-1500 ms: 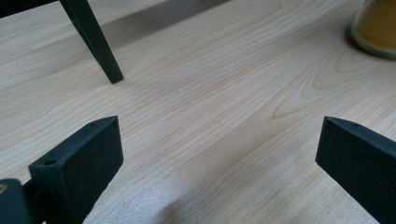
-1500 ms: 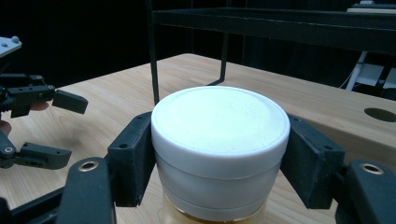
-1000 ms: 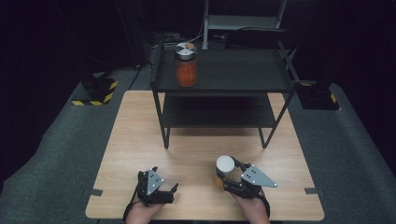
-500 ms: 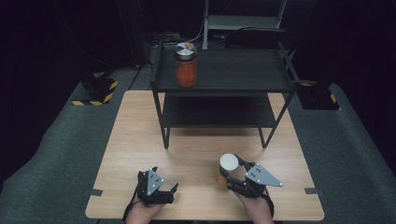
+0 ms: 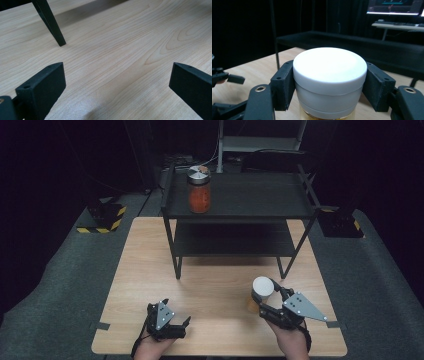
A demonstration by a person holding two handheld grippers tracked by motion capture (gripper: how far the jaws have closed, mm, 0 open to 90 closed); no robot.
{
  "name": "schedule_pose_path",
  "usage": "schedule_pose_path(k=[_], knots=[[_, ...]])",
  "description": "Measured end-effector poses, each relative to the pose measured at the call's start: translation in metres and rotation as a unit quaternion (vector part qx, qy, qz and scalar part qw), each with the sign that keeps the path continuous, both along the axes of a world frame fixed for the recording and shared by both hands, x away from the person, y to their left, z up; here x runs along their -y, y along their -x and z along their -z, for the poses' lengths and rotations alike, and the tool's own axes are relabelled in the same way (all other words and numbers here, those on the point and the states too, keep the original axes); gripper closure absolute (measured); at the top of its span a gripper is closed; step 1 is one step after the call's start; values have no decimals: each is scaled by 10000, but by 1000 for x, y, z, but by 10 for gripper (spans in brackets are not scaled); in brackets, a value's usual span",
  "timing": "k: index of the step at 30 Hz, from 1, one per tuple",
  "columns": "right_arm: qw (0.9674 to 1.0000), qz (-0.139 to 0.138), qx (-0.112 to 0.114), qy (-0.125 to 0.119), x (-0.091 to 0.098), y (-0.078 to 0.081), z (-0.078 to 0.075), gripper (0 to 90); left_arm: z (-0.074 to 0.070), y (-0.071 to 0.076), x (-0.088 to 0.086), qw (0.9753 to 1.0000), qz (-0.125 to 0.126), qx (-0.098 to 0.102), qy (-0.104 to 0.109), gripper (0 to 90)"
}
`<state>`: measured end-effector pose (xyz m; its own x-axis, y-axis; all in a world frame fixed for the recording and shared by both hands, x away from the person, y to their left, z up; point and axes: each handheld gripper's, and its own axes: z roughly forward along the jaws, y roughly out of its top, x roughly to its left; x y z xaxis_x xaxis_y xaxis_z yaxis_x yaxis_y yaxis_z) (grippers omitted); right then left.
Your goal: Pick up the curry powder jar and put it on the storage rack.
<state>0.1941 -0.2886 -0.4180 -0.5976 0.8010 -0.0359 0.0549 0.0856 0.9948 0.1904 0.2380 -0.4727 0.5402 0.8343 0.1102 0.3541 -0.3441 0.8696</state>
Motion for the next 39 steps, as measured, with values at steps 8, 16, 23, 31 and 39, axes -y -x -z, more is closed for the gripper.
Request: schedule_pose_path(k=[8, 16, 23, 31, 39], knots=[[9995, 236, 200, -106, 13, 8, -21, 333, 0, -1, -1, 10000, 17, -13, 30, 10], [9985, 326, 409, -178, 19, 10, -41, 333, 0, -1, -2, 10000, -1, -21, 51, 10], [9973, 343, 582, -279, 21, 9, -57, 333, 0, -1, -2, 10000, 7, -13, 60, 9], [9954, 333, 817, -379, 17, 7, -77, 333, 1, 0, -3, 10000, 14, -9, 95, 10], [9946, 365, 885, -401, 8, 2, -98, 334, 1, 0, -4, 9999, 21, 3, 105, 9]])
